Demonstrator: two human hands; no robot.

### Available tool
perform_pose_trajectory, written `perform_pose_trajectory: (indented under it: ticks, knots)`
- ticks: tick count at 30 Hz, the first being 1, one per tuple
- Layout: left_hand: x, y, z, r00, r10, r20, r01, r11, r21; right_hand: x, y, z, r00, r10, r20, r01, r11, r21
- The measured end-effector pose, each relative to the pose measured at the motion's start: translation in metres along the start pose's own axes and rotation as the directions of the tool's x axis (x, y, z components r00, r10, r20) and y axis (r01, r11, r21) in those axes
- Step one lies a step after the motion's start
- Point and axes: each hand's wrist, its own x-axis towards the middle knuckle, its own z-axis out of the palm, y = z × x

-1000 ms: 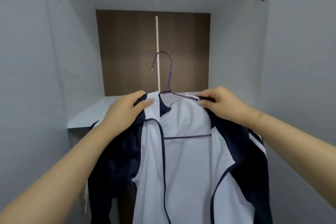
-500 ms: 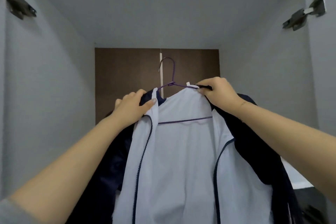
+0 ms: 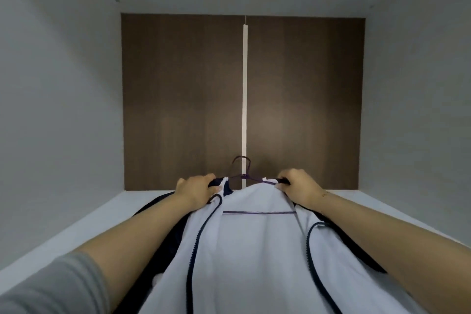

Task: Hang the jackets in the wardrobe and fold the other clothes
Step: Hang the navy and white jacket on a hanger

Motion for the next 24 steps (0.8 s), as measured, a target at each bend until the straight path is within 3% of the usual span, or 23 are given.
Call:
perform_pose_trajectory:
  ticks: [3,7,10,12,15,17,19,24]
  knots:
    - [0.0,-0.003,0.025,0.988,-0.024,0.15,0.021,1.0,0.019,-0.002,0.007,0.024,0.991,-0.024,0.135,0.043,0.988,-0.146]
    - [-0.007,0.0,0.034,0.99,-0.095,0.106,0.092,0.995,0.035,-0.002,0.002,0.027,0.993,-0.03,0.117,0.068,0.939,-0.338]
    - [-0.015,0.008,0.023,0.999,-0.012,-0.05,0.031,0.914,0.404,-0.008,-0.01,0.022,0.974,0.028,0.227,0.053,0.938,-0.343]
    - [-0.018,0.018,0.006,0.996,0.056,-0.068,-0.017,0.882,0.47,-0.017,-0.019,0.008,0.916,0.059,0.396,0.055,0.961,-0.271]
    - [-0.031,0.037,-0.031,0.99,-0.067,0.125,0.041,0.979,0.201,-0.037,-0.036,-0.035,0.794,0.134,0.593,-0.042,0.985,-0.166]
    - [-0.049,0.049,-0.055,0.949,-0.132,0.285,0.154,0.986,-0.056,-0.055,-0.048,-0.059,0.75,0.124,0.65,-0.021,0.986,-0.164]
    - [-0.075,0.06,-0.076,0.929,-0.122,0.349,0.21,0.951,-0.229,-0.078,-0.06,-0.074,0.787,0.091,0.611,0.014,0.986,-0.165]
    - [-0.161,0.075,-0.109,0.955,-0.042,0.293,0.106,0.973,-0.206,-0.147,-0.087,-0.09,0.904,-0.011,0.428,-0.008,0.999,0.041]
